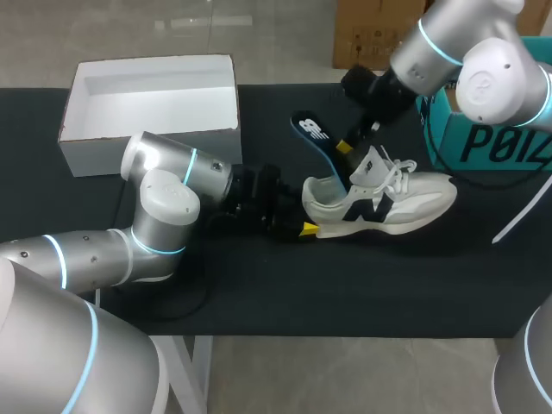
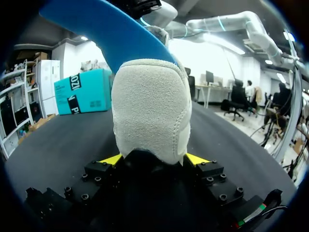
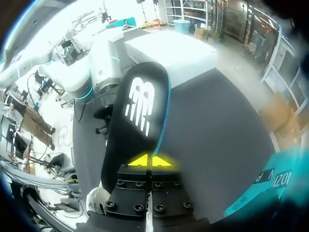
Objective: Take the shoe out of the shoebox, open the shoe tongue, remove and reinsert the insole, then place the shoe into the shoebox
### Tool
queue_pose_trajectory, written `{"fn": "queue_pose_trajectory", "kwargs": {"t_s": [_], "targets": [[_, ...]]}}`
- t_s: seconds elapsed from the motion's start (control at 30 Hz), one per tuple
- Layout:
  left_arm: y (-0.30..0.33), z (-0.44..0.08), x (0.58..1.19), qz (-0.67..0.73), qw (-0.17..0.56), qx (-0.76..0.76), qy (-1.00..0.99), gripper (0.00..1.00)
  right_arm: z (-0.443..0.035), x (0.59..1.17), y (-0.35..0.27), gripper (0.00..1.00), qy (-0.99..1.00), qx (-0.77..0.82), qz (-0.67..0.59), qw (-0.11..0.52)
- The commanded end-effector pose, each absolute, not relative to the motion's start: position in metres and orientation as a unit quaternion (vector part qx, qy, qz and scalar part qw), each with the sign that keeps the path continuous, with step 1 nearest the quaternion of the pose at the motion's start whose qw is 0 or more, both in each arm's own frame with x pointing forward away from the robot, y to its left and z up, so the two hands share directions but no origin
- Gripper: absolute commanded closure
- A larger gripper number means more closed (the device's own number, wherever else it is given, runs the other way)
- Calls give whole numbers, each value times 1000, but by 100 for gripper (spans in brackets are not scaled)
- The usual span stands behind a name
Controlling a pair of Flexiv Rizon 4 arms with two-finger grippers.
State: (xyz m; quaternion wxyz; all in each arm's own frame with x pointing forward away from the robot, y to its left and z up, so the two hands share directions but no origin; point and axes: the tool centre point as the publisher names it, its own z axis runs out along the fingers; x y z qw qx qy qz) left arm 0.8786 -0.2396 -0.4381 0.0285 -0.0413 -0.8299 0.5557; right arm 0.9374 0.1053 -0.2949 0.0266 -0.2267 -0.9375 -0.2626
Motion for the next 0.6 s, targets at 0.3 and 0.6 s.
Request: {"fn": "queue_pose_trajectory", "kwargs": {"t_s": [0.3, 0.6], "targets": [[-242, -441, 878, 554, 29, -43, -831, 100, -285, 943, 111, 100, -927, -225, -298, 28], [-242, -441, 878, 554, 29, -43, -831, 100, -270, 950, 122, 100, -921, -224, -319, 27]]}}
